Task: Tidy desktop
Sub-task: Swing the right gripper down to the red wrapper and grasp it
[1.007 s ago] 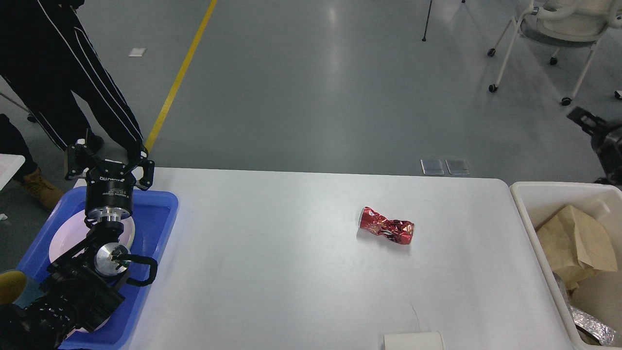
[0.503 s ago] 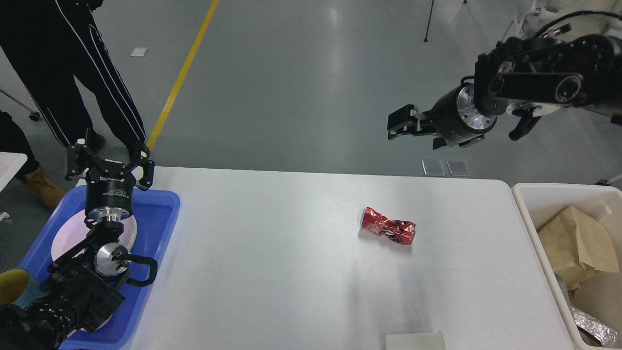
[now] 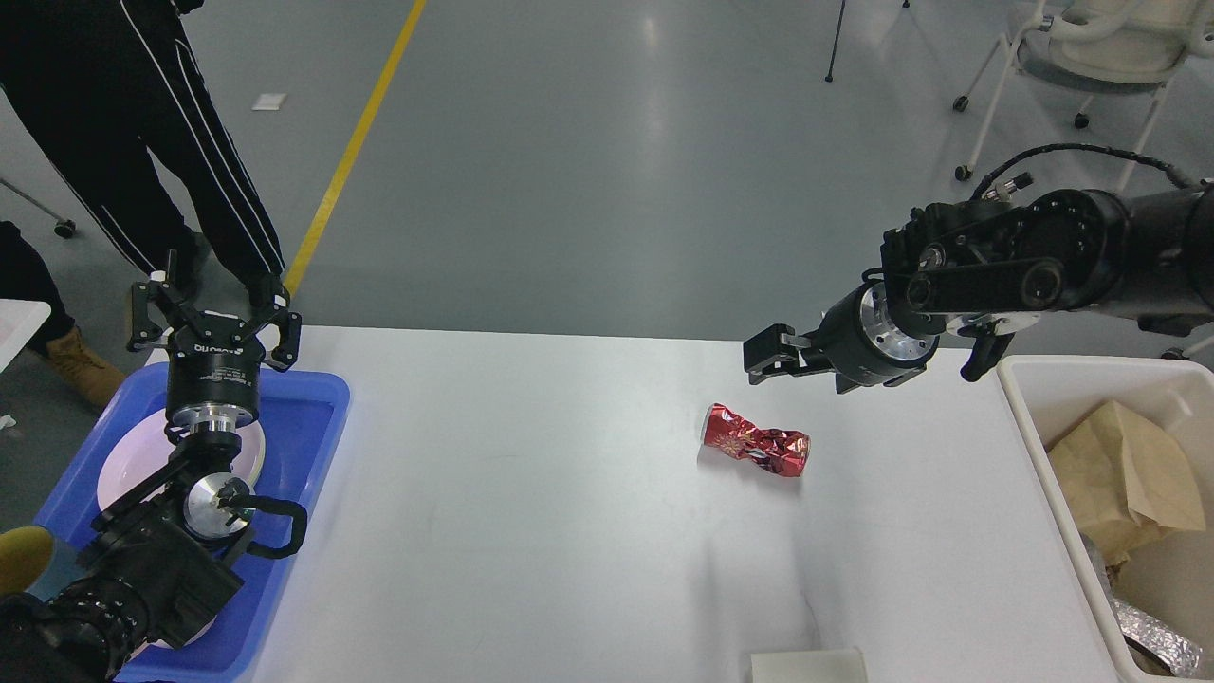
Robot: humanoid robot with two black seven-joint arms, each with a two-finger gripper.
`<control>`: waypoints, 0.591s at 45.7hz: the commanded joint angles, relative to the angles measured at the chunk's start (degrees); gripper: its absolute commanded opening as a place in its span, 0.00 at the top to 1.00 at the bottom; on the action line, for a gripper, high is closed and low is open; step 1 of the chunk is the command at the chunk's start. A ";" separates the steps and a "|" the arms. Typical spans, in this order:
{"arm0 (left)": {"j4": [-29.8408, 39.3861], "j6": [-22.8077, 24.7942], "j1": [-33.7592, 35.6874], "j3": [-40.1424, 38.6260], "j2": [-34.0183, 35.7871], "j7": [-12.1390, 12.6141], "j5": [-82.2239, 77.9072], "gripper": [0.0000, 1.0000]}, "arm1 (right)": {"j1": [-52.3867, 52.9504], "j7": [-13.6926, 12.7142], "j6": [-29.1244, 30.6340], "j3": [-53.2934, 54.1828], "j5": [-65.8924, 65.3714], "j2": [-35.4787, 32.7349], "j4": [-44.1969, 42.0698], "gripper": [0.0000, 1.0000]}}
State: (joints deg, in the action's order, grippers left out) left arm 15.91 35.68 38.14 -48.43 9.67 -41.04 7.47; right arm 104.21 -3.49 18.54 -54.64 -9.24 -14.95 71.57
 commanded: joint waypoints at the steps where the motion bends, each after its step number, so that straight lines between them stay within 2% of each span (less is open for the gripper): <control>1: 0.00 0.00 0.00 0.00 0.00 0.00 0.00 0.03 | -8.22 -0.81 -0.26 0.15 4.66 -0.16 -8.98 0.00; 3: 0.00 0.00 0.00 0.00 0.00 0.00 0.00 0.03 | -10.33 -2.04 -0.17 0.59 9.39 -0.34 -11.27 0.00; 8: 0.00 0.00 0.00 0.00 0.00 0.00 0.00 0.03 | -13.42 -7.31 -0.61 1.12 28.19 0.27 -15.05 0.00; 11: 0.00 0.00 0.00 0.00 0.00 0.00 0.00 0.03 | -14.30 -9.07 -1.57 1.91 41.81 1.59 -16.90 0.00; 17: 0.00 0.00 0.00 0.00 0.00 0.00 0.00 0.03 | -17.02 -9.34 -9.03 3.93 58.80 3.97 -18.75 0.00; 26: 0.00 0.00 0.00 0.00 0.00 0.00 0.00 0.03 | -25.19 -9.43 -19.49 14.20 60.57 4.14 -20.16 0.00; 27: 0.00 0.00 0.00 0.00 0.00 0.00 0.00 0.03 | -27.63 -9.43 -23.25 16.21 60.49 4.58 -20.24 0.00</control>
State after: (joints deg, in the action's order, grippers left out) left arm 15.91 35.68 38.14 -48.43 9.67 -41.04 7.47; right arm 81.55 -12.89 2.13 -43.75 51.06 -10.94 51.66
